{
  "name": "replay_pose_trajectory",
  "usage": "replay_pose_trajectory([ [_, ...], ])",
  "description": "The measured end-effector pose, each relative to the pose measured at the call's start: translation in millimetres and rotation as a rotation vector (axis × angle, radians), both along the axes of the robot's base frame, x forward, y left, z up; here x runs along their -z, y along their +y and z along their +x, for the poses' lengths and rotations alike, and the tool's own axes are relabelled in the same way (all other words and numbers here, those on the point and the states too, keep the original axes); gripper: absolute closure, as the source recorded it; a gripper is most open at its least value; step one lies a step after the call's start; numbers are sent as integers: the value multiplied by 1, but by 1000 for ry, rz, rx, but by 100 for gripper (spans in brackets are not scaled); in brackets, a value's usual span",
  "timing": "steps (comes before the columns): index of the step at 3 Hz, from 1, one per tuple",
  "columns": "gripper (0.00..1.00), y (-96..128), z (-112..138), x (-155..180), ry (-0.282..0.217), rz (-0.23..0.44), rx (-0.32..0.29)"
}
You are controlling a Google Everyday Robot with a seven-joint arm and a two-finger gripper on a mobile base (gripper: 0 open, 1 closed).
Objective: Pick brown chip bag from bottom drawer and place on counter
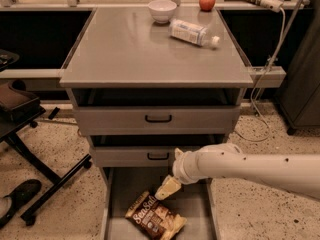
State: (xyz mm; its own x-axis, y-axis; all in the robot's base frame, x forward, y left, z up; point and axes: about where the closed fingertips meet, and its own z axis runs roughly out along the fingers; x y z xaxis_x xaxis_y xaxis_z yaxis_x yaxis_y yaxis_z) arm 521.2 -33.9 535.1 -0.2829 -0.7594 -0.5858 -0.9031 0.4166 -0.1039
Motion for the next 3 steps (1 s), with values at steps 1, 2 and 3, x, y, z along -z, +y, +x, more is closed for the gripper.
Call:
replay_pose_trajectory([
  [1,0,-8,19,58,-8,71,35],
  [2,0,-25,14,104,3,112,61],
  [3,0,-52,-7,138,26,121,85],
])
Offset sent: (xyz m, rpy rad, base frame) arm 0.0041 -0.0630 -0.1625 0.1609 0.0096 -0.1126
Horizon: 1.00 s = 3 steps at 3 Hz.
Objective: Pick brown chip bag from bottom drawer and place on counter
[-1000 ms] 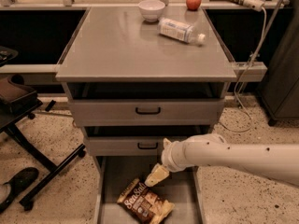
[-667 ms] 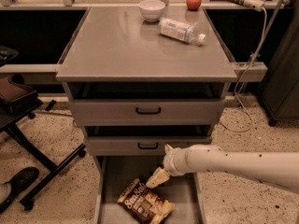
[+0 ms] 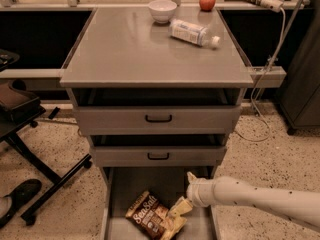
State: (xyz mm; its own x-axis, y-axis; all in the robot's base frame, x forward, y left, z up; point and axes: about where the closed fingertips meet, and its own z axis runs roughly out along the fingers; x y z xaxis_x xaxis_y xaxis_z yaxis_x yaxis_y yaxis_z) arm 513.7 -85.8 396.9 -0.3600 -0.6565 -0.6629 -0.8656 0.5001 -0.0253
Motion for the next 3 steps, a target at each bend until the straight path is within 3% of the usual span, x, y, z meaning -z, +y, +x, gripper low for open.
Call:
replay_pose_trajectory([
  [1,0,-5,-18,25,49,10,-19],
  [2,0,-5,-18,25,49,10,-19],
  [3,0,-11,-21,50,61,65,12],
])
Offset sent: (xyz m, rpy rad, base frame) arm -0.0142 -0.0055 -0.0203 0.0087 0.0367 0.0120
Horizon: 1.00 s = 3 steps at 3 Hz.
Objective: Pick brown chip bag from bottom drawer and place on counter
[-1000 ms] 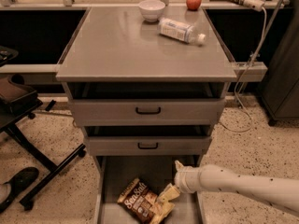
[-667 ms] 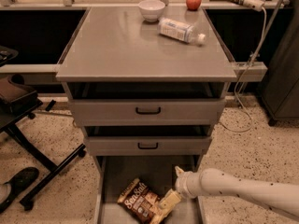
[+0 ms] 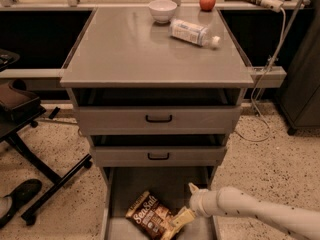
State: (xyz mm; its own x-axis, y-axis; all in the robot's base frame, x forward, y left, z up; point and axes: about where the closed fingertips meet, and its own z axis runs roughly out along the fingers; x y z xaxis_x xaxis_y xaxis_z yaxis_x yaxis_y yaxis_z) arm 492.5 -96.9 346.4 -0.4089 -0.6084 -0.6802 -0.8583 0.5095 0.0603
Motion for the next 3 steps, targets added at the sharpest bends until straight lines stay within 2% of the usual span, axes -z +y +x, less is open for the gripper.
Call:
replay_pose_trajectory([
  [1,0,-14,-3,58,29,78,63],
  [2,0,-17,-20,111,89,109,109],
  [3,0,-17,-20,111,89,109,109],
])
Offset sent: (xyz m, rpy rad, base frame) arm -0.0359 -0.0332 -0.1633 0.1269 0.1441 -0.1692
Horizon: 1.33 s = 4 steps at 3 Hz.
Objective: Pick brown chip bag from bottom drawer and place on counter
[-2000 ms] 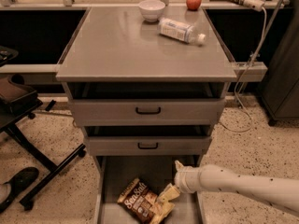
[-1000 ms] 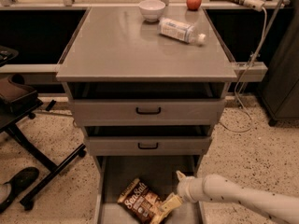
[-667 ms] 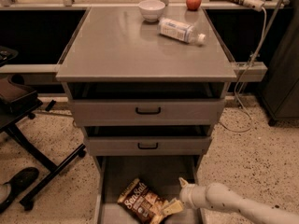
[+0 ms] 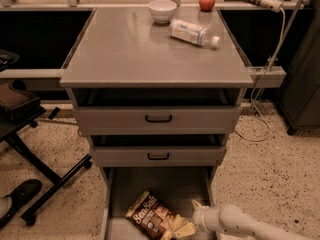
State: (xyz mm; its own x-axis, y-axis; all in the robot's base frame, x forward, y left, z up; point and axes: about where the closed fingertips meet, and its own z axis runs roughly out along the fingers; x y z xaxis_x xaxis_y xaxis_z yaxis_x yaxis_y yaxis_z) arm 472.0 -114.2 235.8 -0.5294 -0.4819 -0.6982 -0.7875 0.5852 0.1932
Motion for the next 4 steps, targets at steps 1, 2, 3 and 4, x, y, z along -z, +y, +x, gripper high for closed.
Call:
replay_pose_trajectory([
  [1,0,4,-6,12,33,32,5],
  [2,0,57,-44,74,133,100,-47],
  [3,0,57,-44,74,133,100,-47],
  [4,0,65,-40,76,101,117,-49],
])
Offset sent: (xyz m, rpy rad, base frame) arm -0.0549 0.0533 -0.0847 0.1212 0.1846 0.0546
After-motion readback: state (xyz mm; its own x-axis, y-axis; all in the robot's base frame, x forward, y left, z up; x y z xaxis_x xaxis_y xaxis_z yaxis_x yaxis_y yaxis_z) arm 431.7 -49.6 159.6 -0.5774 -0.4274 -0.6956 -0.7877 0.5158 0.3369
